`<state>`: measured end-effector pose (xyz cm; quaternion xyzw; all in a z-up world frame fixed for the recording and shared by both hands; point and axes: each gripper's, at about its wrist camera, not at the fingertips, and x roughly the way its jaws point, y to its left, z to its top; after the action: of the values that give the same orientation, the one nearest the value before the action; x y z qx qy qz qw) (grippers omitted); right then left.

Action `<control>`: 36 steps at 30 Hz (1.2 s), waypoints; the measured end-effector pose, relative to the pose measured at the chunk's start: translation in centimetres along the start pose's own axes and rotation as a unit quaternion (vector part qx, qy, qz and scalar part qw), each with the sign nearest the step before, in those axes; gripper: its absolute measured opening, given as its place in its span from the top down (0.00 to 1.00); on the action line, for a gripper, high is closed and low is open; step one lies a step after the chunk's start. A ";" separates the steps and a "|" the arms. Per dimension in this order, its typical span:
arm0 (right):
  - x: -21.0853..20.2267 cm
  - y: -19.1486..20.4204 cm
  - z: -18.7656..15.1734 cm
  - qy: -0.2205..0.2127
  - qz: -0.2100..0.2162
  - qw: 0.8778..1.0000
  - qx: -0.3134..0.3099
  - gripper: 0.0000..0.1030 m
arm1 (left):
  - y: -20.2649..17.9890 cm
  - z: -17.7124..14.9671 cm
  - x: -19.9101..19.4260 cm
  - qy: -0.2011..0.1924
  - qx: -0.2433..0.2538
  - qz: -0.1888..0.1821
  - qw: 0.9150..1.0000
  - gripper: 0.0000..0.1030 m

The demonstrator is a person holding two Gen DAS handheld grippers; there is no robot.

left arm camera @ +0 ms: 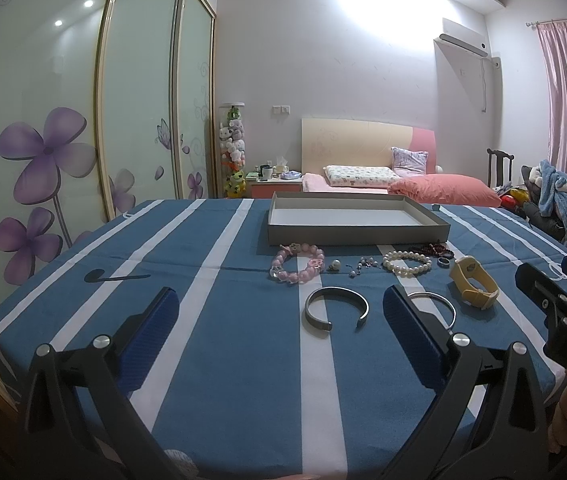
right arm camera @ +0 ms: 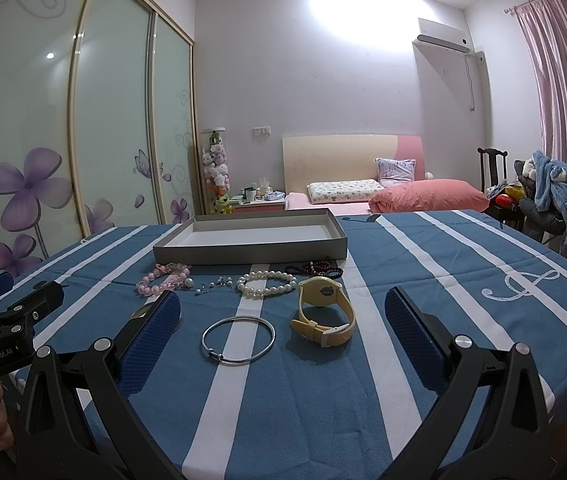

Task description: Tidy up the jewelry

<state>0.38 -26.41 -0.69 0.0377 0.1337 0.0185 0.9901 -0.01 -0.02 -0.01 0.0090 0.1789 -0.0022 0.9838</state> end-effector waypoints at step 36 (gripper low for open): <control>6.5 -3.5 0.1 0.145 -0.029 0.988 0.040 0.16 | -2.7 0.6 10.4 0.179 0.037 -0.059 0.981 0.09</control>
<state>6.76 -29.63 -2.56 0.0703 0.2772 -0.0107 0.9582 9.90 -2.71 -3.18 0.0348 0.3520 -0.0651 0.9331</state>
